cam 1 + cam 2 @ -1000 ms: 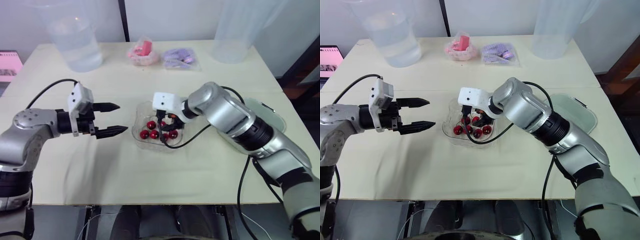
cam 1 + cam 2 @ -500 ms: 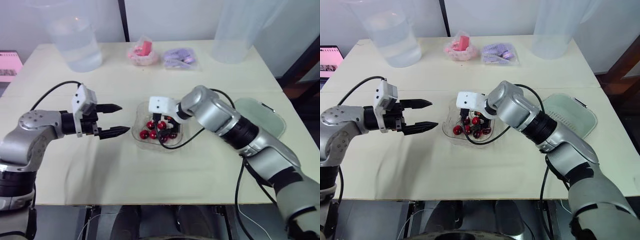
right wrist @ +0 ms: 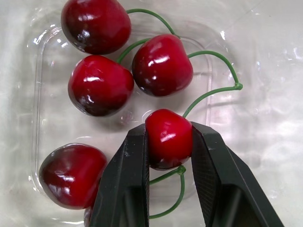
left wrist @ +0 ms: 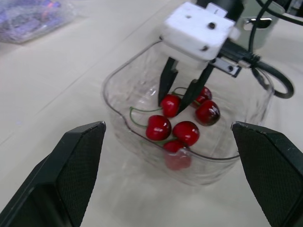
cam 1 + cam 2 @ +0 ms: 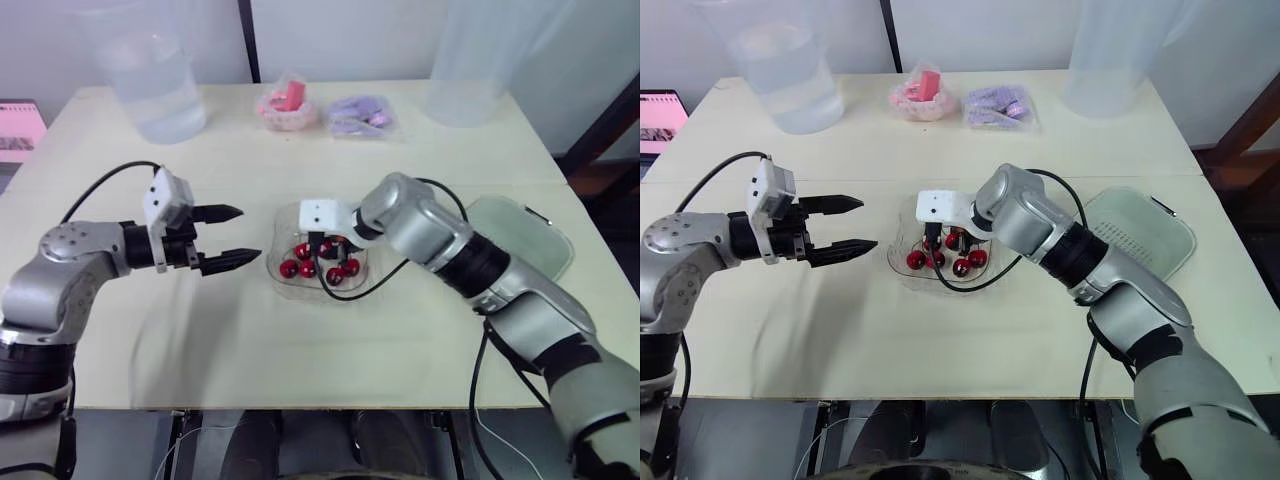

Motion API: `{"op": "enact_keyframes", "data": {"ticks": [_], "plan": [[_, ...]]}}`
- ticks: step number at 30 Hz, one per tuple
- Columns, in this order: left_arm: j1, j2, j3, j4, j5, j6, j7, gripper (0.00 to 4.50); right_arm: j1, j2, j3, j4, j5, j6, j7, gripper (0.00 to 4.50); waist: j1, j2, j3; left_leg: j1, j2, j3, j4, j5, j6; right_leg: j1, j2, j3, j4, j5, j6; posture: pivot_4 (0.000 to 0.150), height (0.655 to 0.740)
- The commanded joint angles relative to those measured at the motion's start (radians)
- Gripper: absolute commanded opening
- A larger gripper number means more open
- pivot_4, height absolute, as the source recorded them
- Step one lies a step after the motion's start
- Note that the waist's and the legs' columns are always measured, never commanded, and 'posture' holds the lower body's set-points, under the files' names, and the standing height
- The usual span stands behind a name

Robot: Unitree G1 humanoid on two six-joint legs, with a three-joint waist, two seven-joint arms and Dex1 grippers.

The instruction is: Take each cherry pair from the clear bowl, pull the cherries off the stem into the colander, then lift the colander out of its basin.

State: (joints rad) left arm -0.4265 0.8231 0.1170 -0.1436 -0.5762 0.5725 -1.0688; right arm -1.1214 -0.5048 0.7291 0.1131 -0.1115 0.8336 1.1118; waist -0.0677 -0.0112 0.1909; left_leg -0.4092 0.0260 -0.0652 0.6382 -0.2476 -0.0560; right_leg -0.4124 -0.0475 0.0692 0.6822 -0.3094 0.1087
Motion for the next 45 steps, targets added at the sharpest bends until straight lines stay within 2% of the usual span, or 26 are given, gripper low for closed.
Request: {"op": "enact_keyframes", "data": {"ticks": [1, 6, 10, 21, 32, 36, 42, 43, 45], "plan": [[-0.064, 0.013, 0.059, 0.041, -0.025, -0.003, -0.003, 4.50, -0.004, -0.063, -0.114, -0.161, 0.018, -0.022, 0.014, 0.86, 0.001, 0.000, 0.000, 0.000, 0.000, 0.000, 0.000, 0.000, 0.000, 0.000, 0.000, 0.000, 0.000, 0.000, 0.000, 0.150, 0.7348], [-0.210, -0.023, 0.057, 0.160, -0.085, 0.057, -0.034, 4.50, 0.107, -0.172, -0.282, -0.369, 0.053, -0.230, -0.007, 0.86, 0.004, 0.000, 0.000, 0.000, 0.000, -0.001, 0.000, 0.000, 0.000, 0.001, 0.000, -0.001, -0.001, 0.000, 0.000, 0.150, 0.7348], [-0.346, -0.093, 0.046, 0.272, -0.130, 0.109, -0.054, 4.50, 0.148, -0.179, -0.346, -0.444, 0.036, -0.333, -0.062, 0.86, -0.001, 0.000, 0.000, 0.000, 0.000, -0.001, 0.000, 0.000, 0.000, 0.001, 0.000, -0.002, -0.001, 0.000, 0.000, 0.150, 0.7348], [-0.591, -0.226, -0.042, 0.513, -0.103, 0.169, -0.173, 4.50, 0.168, -0.180, -0.329, -0.481, -0.070, -0.444, -0.122, 0.86, -0.001, 0.000, 0.000, 0.000, 0.000, -0.001, 0.002, 0.000, 0.000, 0.001, 0.000, -0.001, 0.000, 0.000, 0.000, 0.150, 0.7348], [-0.625, -0.273, -0.122, 0.571, -0.001, 0.106, -0.240, 4.50, 0.197, -0.178, -0.330, -0.513, -0.120, -0.455, -0.109, 0.86, -0.001, 0.000, 0.000, 0.000, 0.000, -0.001, 0.002, 0.000, 0.000, 0.001, 0.000, -0.001, 0.000, 0.000, 0.000, 0.150, 0.7348], [-0.628, -0.287, -0.122, 0.584, 0.015, 0.086, -0.242, 3.27, 0.196, -0.172, -0.330, -0.515, -0.124, -0.452, -0.106, 0.84, -0.001, 0.000, 0.000, 0.000, 0.000, -0.001, 0.002, 0.000, 0.000, 0.001, 0.000, -0.001, 0.000, 0.000, 0.000, 0.150, 0.7348], [-0.623, -0.299, -0.105, 0.574, 0.006, 0.099, -0.244, 0.32, 0.195, -0.175, -0.332, -0.517, -0.130, -0.452, -0.099, 0.84, -0.001, 0.000, 0.000, 0.000, 0.000, -0.001, 0.002, 0.000, 0.000, 0.002, 0.000, -0.001, 0.000, 0.000, 0.000, 0.150, 0.7348], [-0.623, -0.299, -0.102, 0.571, 0.001, 0.108, -0.243, 0.03, 0.195, -0.175, -0.333, -0.517, -0.130, -0.452, -0.098, 0.84, -0.001, 0.000, 0.000, 0.000, 0.000, -0.001, 0.002, 0.000, 0.000, 0.002, 0.000, -0.001, 0.000, 0.000, 0.000, 0.150, 0.7348], [-0.624, -0.298, -0.094, 0.567, -0.006, 0.120, -0.241, 0.03, 0.194, -0.176, -0.335, -0.517, -0.131, -0.451, -0.096, 0.84, -0.001, 0.000, 0.000, 0.000, 0.000, -0.001, 0.002, 0.000, 0.000, 0.002, 0.000, -0.001, 0.000, 0.000, 0.000, 0.150, 0.7348]]}}
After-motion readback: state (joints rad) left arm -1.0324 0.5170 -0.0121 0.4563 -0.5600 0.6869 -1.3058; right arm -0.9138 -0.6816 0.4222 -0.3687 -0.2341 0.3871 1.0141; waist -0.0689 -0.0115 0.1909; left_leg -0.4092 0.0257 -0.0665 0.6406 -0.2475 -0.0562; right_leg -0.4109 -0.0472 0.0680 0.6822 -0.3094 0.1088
